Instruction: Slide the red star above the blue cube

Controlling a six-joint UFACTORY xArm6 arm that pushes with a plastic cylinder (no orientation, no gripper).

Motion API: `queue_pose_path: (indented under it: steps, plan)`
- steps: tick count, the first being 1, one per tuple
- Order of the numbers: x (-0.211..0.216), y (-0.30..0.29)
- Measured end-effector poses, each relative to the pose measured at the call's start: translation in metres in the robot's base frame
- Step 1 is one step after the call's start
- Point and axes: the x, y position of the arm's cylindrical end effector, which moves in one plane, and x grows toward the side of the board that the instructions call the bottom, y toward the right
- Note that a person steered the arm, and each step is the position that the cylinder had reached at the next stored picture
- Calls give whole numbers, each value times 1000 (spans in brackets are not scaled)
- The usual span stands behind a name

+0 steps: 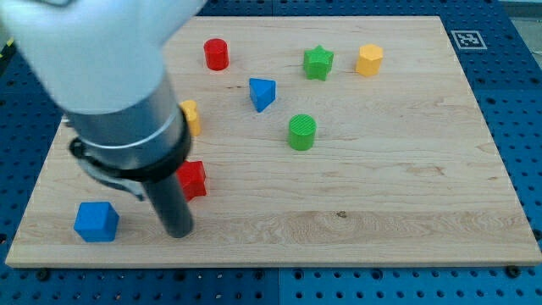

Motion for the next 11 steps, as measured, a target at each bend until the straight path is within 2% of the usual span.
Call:
queue_pose_path:
  steps: [1, 2, 5, 10, 11]
  plan:
    - [-17, 14]
    - [-45, 15]
    - [-94, 7]
    - [-112, -104]
    - [-112, -106]
